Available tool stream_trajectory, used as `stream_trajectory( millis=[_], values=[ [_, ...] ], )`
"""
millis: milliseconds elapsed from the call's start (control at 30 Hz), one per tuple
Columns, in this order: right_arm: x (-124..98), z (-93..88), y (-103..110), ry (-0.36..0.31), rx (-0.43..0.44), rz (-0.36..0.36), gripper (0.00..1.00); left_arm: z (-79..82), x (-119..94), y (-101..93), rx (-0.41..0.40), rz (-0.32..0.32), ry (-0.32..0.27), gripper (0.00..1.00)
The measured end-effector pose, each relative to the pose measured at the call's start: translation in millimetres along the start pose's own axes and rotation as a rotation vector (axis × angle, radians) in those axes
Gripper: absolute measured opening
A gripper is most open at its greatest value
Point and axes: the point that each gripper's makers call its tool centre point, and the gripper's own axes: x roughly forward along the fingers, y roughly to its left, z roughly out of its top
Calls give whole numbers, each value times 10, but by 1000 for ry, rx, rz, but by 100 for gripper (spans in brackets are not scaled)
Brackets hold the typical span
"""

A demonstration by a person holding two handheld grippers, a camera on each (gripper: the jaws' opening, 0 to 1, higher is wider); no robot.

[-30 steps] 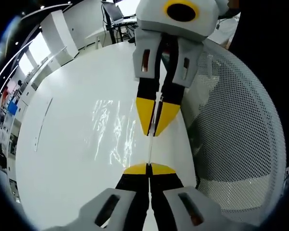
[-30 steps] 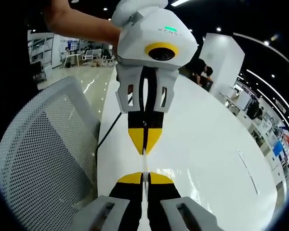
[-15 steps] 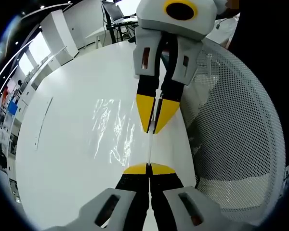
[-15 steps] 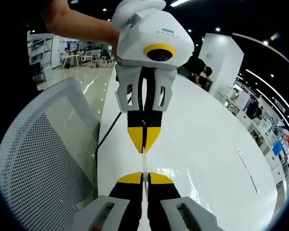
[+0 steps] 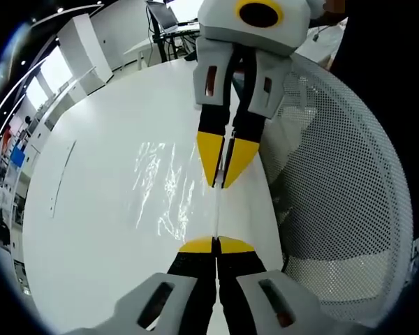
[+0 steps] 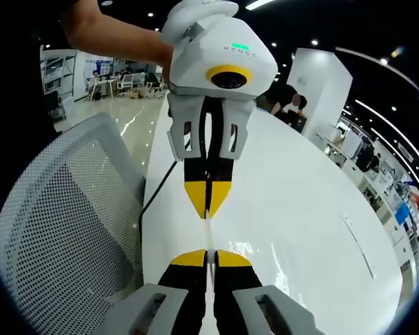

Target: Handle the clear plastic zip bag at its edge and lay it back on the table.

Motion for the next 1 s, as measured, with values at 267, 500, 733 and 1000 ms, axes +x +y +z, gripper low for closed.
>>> stream_trajectory(
  millis=[267, 500, 733, 1000],
  values=[
    [-21, -22, -9, 0, 5, -5, 0, -11, 3, 3, 4, -2, 4, 0],
    [-46, -27, -21, -4, 10, -12, 0, -28, -14, 17, -2, -1, 6, 0],
    [-60, -42, -29, -3, 13, -14, 0, -47, -26, 22, 0, 4, 13, 0],
    [-82, -45, -27, -4, 15, -15, 0, -44, -40, 17, -4, 9, 9, 0]
  ],
)
